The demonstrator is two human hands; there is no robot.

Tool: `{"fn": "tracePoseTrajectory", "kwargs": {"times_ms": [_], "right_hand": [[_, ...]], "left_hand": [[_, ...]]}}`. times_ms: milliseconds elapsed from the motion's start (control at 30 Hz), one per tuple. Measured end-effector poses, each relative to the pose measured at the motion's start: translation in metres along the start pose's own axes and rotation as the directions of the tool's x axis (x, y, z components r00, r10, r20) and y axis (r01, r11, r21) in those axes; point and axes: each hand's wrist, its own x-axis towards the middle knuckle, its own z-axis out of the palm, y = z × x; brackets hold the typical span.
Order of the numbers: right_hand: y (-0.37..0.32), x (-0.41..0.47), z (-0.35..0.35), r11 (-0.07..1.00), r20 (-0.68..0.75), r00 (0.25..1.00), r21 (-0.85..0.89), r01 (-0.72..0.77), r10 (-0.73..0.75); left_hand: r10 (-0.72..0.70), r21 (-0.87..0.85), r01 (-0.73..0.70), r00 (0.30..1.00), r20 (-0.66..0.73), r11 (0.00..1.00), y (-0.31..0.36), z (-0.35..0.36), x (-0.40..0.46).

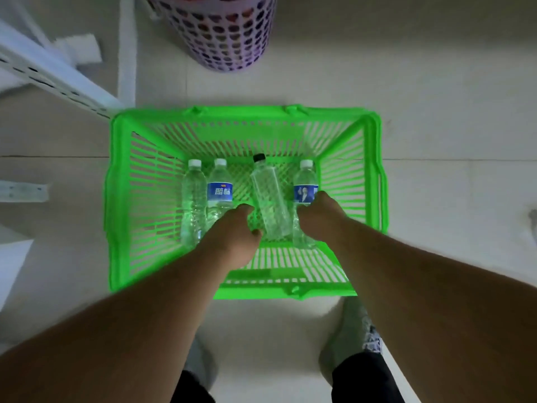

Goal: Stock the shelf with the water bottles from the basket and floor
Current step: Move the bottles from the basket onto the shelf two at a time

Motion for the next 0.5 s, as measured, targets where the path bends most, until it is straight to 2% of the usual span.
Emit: {"fn": "tracePoseTrajectory", "kwargs": {"times_ms": [100,267,433,500], "right_hand": [[0.000,0.037,0.018,0.999,-0.074,0.997,0.016,-0.028,0.029],[-0.001,0.066,0.040,0.987,-0.106,0.986,0.116,-0.113,0.126],[-0.003,0.071,0.050,0.990,-0.225,0.974,0.139,0.022,0.010],[-0.002,0.081,0.048,0.993,-0.319,0.948,0.112,0.031,0.006]], "left_hand": [[-0.031,-0.083,0.032,0.999,0.007,0.996,-0.006,0.023,0.036],[-0.089,-0.244,0.072,0.994,-0.056,0.967,-0.016,0.049,0.079],[-0.168,-0.349,0.126,0.981,-0.093,0.929,-0.025,0.051,0.099],[-0.193,-0.366,0.150,0.978,-0.083,0.919,-0.031,0.052,0.106]]}}
